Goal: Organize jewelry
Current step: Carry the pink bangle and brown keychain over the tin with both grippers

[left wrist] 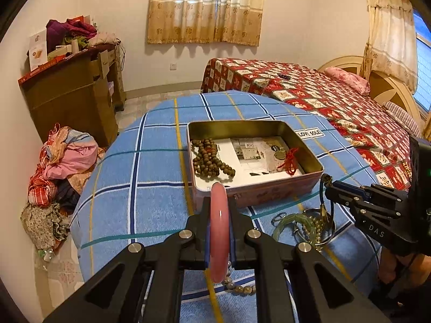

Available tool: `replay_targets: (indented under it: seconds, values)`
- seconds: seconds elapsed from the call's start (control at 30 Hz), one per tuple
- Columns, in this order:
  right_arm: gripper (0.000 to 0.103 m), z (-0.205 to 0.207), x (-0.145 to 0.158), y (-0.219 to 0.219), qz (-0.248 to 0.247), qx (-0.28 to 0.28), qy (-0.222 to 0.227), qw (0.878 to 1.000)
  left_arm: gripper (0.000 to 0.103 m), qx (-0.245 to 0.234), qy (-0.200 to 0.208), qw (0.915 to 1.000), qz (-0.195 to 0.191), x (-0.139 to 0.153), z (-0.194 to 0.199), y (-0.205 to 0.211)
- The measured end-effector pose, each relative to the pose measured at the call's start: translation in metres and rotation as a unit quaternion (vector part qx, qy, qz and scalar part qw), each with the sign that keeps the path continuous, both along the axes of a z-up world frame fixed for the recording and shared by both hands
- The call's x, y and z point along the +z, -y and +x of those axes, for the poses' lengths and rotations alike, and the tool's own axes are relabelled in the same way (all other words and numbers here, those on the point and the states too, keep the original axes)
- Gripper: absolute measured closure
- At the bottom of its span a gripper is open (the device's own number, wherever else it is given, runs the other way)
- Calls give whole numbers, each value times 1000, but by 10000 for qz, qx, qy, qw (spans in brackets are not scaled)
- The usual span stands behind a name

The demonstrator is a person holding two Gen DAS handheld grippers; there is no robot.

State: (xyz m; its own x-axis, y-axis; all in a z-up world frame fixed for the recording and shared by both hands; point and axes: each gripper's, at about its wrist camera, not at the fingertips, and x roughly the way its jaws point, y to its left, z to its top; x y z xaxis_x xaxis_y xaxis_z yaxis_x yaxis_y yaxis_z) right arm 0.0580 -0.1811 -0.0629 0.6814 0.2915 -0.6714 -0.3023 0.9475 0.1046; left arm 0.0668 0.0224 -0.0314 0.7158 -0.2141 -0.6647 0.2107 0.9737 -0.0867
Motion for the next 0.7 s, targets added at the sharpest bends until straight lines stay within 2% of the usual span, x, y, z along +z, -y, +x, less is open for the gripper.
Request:
replay_targets:
  seconds: [0.17,0.2,0.47,0.5,0.53,0.57,0.6,0.7]
  values:
    - [90,-4,12,3,4,-26,158,9999,94,6,50,10000,-10,5,0,0]
    - [98,-4,14,2,-25,-17,183,9998,94,8,44,10000,-17,5,0,0]
    - [97,2,5,3,20,-42,34,10000,94,8,-15,10000,9,1,2,-1]
    - [89,6,2,4,49,-99,-24,9999,94,19,-29,10000,9,0,3,-2]
    - [75,8,1,4,89,-101,-85,9999,94,23,-46,10000,9,-1,4,-2]
    - [69,10,0,4,128,-87,-131,9998,94,23,-57,10000,10,-3,4,-2]
    - [65,10,-1,2,129,-76,-156,9998,94,23,-71,10000,11,-3,5,-3]
    - [61,11,-2,-5,85,-21,-190,9998,94,24,-98,9999,1,-6,6,-3]
